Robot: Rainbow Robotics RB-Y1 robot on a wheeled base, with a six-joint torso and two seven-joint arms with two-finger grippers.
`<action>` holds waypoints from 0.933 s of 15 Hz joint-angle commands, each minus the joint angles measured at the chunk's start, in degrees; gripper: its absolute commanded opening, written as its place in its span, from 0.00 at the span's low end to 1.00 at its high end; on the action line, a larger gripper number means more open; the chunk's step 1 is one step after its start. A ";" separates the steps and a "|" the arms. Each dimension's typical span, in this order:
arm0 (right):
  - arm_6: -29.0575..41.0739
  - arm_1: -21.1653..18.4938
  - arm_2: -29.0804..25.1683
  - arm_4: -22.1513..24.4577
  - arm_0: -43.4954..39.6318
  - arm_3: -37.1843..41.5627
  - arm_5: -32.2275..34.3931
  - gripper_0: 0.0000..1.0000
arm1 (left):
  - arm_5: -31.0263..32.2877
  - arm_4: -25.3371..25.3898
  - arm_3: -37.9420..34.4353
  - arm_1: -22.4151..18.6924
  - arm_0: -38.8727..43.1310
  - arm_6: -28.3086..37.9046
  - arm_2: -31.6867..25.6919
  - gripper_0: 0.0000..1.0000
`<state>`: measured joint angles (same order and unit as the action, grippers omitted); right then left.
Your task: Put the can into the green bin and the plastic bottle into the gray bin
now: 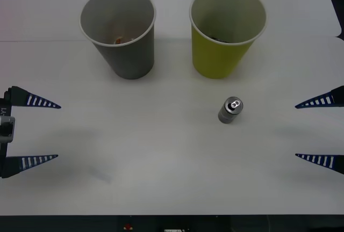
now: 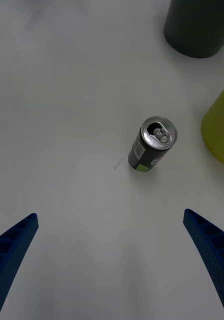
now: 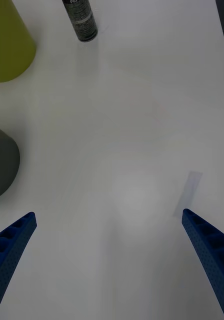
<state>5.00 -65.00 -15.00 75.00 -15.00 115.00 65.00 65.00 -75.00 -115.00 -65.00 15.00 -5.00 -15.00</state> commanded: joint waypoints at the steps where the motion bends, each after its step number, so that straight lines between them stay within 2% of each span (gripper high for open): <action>1: 0.00 0.00 0.00 0.00 0.00 0.00 0.00 1.00 | 0.00 0.00 0.00 0.00 0.00 0.00 0.00 1.00; 7: -0.87 0.05 1.38 -2.67 -1.17 -2.41 -2.60 1.00 | 0.00 0.00 0.00 0.00 0.00 0.00 0.00 1.00; 11: -3.33 0.05 7.27 -9.26 -1.17 -5.58 -10.60 1.00 | 0.00 0.00 0.00 0.00 0.00 0.00 0.00 1.00; 14: -4.65 0.14 11.48 -12.33 -1.17 -6.28 -17.45 1.00 | 0.00 0.00 0.00 0.00 0.00 0.00 0.00 1.00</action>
<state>0.74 -64.93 -4.68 63.68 -16.17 109.03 49.49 65.00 -75.00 -115.00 -65.00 14.99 -5.00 -15.00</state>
